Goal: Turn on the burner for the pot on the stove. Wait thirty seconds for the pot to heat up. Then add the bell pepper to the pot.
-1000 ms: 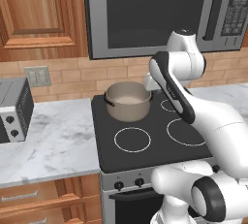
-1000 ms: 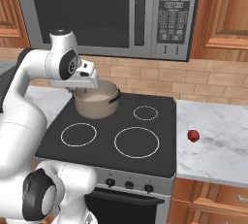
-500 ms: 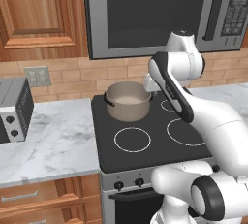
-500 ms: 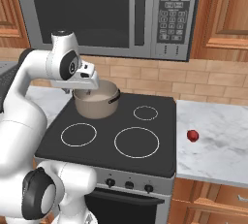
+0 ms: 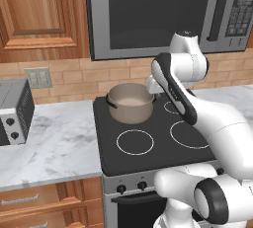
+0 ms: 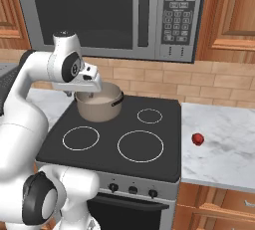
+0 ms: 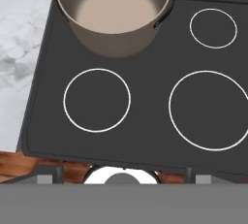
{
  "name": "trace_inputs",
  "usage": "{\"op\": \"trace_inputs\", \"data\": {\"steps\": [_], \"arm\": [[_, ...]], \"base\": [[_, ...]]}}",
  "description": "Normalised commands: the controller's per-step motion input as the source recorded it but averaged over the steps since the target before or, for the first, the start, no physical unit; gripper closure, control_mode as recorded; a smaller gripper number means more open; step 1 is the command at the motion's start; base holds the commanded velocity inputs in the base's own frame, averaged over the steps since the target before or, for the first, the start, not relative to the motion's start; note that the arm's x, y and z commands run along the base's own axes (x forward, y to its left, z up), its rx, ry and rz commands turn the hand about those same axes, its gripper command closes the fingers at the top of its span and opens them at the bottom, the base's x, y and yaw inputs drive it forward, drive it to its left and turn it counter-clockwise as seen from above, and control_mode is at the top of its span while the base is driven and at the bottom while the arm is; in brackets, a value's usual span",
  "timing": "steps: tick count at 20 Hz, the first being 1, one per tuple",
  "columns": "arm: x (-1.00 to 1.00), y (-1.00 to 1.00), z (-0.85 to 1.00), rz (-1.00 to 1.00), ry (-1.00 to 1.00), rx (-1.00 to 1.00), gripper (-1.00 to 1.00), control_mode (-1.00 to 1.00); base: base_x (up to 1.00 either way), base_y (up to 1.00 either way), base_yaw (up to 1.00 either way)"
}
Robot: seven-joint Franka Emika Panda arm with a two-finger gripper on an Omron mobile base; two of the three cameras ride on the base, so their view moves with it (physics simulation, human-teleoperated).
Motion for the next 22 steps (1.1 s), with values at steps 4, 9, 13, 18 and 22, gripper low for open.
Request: {"op": "trace_inputs", "data": {"steps": [4, 9, 13, 18, 22], "arm": [[0.00, 0.00, 0.00, 0.00, 0.00, 0.00, -1.00, 1.00], [0.00, 0.00, 0.00, 0.00, 0.00, 0.00, -1.00, 1.00], [0.00, 0.00, 0.00, 0.00, 0.00, 0.00, -1.00, 1.00], [0.00, 0.00, 0.00, 0.00, 0.00, 0.00, -1.00, 1.00], [0.00, 0.00, 0.00, 0.00, 0.00, 0.00, -1.00, 1.00]], "base": [[-0.07, -0.25, 0.00], [-0.02, -0.38, 0.00], [-0.09, -0.33, 0.00], [-0.17, -0.29, 0.00], [-0.21, -0.33, 0.00]]}}
